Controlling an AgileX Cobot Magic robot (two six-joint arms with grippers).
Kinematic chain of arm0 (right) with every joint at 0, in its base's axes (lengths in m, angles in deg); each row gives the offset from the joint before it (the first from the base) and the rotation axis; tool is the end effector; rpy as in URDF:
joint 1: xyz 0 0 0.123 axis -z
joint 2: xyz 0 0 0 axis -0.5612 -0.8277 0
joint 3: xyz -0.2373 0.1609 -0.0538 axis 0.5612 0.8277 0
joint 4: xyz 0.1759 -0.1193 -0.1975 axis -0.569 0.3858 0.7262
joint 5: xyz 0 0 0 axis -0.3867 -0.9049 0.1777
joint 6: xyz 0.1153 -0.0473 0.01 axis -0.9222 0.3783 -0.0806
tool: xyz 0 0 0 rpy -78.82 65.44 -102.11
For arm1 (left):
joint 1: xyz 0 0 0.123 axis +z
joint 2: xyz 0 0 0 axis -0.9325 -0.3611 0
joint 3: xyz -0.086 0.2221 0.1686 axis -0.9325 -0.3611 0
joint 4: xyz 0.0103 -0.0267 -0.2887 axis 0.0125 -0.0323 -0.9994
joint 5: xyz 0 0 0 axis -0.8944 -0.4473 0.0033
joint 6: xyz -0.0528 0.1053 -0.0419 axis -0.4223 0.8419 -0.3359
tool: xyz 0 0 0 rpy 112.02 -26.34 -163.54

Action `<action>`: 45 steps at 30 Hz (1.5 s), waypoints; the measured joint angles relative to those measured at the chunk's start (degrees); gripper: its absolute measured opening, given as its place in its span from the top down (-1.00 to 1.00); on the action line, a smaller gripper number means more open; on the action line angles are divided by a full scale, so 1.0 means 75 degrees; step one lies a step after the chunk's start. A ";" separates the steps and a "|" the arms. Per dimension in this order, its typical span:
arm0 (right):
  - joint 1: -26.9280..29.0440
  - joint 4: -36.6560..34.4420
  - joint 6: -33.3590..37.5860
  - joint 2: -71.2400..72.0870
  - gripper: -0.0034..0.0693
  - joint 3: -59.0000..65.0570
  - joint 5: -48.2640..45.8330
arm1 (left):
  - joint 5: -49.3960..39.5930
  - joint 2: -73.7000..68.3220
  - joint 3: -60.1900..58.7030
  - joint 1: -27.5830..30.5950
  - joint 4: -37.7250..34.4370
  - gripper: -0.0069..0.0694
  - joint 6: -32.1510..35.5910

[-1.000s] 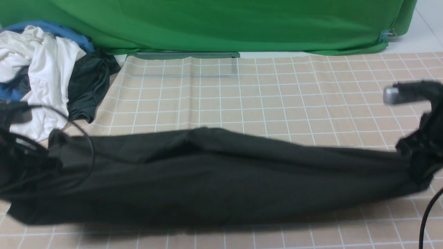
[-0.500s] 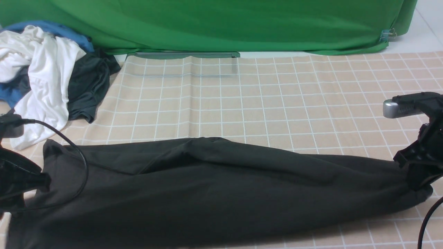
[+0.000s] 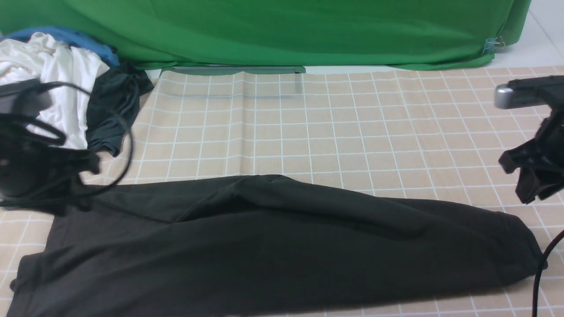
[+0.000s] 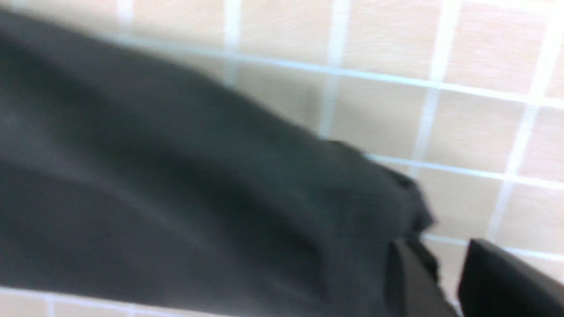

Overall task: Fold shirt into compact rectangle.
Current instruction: 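Pull the folded dark garment lengthwise by its ends to straighten it flat on the table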

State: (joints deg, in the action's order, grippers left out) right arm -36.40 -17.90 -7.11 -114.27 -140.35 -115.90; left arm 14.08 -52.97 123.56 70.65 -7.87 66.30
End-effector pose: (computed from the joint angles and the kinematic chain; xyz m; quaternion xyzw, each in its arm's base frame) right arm 0.3588 0.0199 0.1983 -0.0685 0.9961 0.0214 0.0520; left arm 0.3052 -0.0148 0.2273 -0.0275 0.9863 -0.0985 0.1291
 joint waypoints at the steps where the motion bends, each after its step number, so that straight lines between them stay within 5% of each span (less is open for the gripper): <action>1: -0.0157 -0.0051 0.0114 0.0000 0.53 0.0000 0.0030 | 0.0114 -0.0100 0.0000 -0.0235 -0.0166 0.53 0.0075; 4: -0.0523 -0.0146 0.0287 0.0000 0.78 0.0000 0.0219 | 0.0475 -0.0557 0.0009 -0.0951 -0.0455 0.74 0.0107; 12: -0.1024 -0.0202 0.0352 0.0000 0.81 0.0000 0.0767 | 0.2499 -0.2305 0.0025 -0.2336 -0.0667 0.77 0.0113; 19: -0.1040 -0.0202 0.0352 0.0000 0.81 0.0000 0.0817 | 0.3319 -0.3236 0.0064 -0.2480 -0.0607 0.77 0.0113; 27: -0.1040 -0.0221 0.0352 0.0000 0.80 0.0000 0.0744 | 0.5536 -0.3423 0.0089 -0.2451 0.0255 0.77 0.0113; 32: -0.1040 -0.0228 0.0354 0.0000 0.80 0.0000 0.0623 | 0.5337 -0.3423 0.0482 -0.2169 0.0362 0.77 0.0113; 38: -0.1040 -0.0231 0.0354 0.0000 0.73 0.0000 0.0569 | 0.3504 -0.3119 0.1329 -0.1980 0.0397 0.77 0.0281; 45: -0.1040 -0.0265 0.0509 -0.0468 0.15 0.0000 0.1293 | 0.2888 -0.2286 0.0710 -0.2243 -0.0526 0.77 0.1000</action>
State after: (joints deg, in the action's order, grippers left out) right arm -44.20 -19.88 -3.29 -117.79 -140.35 -106.20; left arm 35.74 -70.11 128.88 53.83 -11.81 73.80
